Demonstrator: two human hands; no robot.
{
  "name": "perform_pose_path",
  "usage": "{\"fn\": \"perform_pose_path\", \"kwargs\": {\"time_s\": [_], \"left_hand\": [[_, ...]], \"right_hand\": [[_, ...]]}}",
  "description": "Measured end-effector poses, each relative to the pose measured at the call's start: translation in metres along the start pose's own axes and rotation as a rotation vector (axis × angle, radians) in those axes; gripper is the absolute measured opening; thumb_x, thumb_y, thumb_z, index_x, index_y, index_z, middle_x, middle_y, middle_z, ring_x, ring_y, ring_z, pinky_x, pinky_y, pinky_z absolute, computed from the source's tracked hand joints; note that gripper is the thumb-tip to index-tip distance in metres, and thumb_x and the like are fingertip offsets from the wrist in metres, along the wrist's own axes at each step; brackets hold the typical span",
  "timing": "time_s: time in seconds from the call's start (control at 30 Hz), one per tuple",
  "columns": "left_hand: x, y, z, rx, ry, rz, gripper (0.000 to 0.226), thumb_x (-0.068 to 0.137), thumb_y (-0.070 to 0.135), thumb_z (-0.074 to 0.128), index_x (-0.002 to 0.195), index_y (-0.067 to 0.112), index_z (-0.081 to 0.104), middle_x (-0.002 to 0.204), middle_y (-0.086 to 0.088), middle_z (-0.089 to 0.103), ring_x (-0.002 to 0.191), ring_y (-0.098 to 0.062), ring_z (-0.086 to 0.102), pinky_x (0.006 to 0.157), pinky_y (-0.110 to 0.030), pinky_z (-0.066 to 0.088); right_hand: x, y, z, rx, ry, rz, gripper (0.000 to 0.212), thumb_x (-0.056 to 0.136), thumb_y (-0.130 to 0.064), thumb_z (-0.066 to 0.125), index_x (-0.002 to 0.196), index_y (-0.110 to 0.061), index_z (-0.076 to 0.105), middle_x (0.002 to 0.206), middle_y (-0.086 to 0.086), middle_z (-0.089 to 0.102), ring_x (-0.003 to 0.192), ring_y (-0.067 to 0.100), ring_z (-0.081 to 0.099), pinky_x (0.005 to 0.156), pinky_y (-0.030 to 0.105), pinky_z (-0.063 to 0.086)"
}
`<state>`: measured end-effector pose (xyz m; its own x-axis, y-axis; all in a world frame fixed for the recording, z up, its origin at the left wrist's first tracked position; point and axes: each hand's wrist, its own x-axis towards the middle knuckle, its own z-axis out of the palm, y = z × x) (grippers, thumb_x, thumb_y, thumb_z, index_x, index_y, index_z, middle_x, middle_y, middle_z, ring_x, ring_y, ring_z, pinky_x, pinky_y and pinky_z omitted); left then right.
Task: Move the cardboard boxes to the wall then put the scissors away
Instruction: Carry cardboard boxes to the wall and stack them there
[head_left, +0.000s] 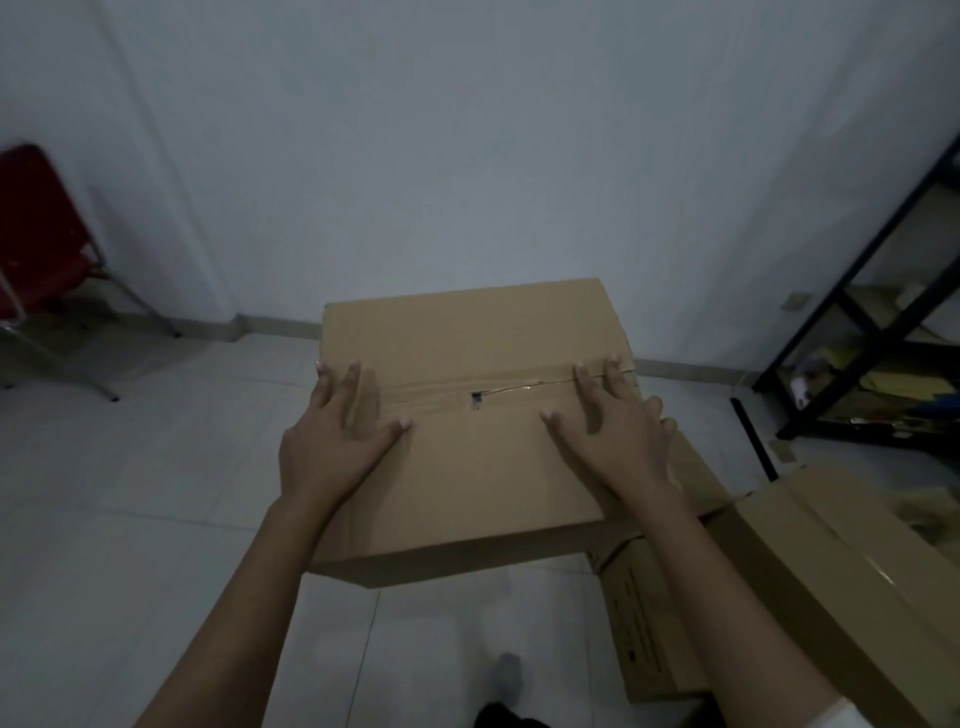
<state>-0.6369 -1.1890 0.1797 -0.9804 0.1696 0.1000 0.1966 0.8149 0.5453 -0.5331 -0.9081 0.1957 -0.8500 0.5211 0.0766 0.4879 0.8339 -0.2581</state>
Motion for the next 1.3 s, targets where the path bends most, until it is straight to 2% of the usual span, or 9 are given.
{"fn": "perform_pose_path", "kwargs": {"time_s": [0.13,0.53,0.8,0.93,1.1,1.3], "left_hand": [[0.031,0.001,0.019,0.015,-0.03,0.019,0.095,0.074,0.082,0.048,0.152,0.04,0.016,0.162,0.004,0.009,0.139,-0.026,0.037,0.109,-0.047,0.035],[0.221,0.064,0.075,0.014,-0.055,0.066,0.095,0.073,0.08,0.05,0.152,0.038,0.02,0.161,0.004,0.014,0.139,-0.026,0.037,0.108,-0.046,0.036],[0.339,0.103,0.115,0.01,-0.08,0.13,0.1,0.068,0.086,0.047,0.152,0.037,0.021,0.161,0.004,0.015,0.138,-0.025,0.039,0.106,-0.046,0.038],[0.413,0.118,0.14,-0.002,-0.114,0.19,0.097,0.072,0.083,0.048,0.152,0.037,0.02,0.161,0.004,0.015,0.14,-0.026,0.036,0.106,-0.047,0.038],[0.503,0.147,0.162,0.035,-0.153,0.289,0.102,0.066,0.085,0.034,0.153,0.033,0.021,0.161,0.0,0.017,0.139,-0.027,0.038,0.108,-0.047,0.035],[0.6,0.192,0.195,0.014,-0.237,0.404,0.101,0.067,0.085,0.035,0.153,0.035,0.021,0.161,0.0,0.017,0.138,-0.027,0.039,0.106,-0.046,0.038]], "right_hand": [[0.025,0.004,0.008,-0.016,-0.018,0.018,0.077,0.082,-0.079,0.039,0.15,-0.045,0.025,0.164,-0.009,0.006,0.134,0.038,0.03,0.105,0.052,0.027],[0.213,0.011,0.017,0.028,-0.012,0.059,0.076,0.084,-0.076,0.04,0.151,-0.042,0.026,0.164,-0.007,0.008,0.138,0.037,0.028,0.108,0.053,0.024],[0.324,0.024,0.023,0.07,0.004,0.126,0.076,0.083,-0.076,0.044,0.15,-0.043,0.028,0.164,-0.008,0.009,0.142,0.035,0.024,0.11,0.056,0.02],[0.384,0.023,0.036,0.076,0.026,0.199,0.075,0.083,-0.075,0.044,0.15,-0.044,0.027,0.163,-0.009,0.009,0.139,0.038,0.027,0.109,0.053,0.022],[0.449,0.021,0.039,0.095,0.053,0.291,0.075,0.085,-0.073,0.045,0.151,-0.043,0.025,0.163,-0.008,0.009,0.14,0.04,0.025,0.11,0.055,0.019],[0.521,0.03,0.038,0.112,0.12,0.416,0.075,0.085,-0.072,0.047,0.15,-0.043,0.027,0.163,-0.008,0.008,0.142,0.038,0.023,0.111,0.055,0.018]]}}
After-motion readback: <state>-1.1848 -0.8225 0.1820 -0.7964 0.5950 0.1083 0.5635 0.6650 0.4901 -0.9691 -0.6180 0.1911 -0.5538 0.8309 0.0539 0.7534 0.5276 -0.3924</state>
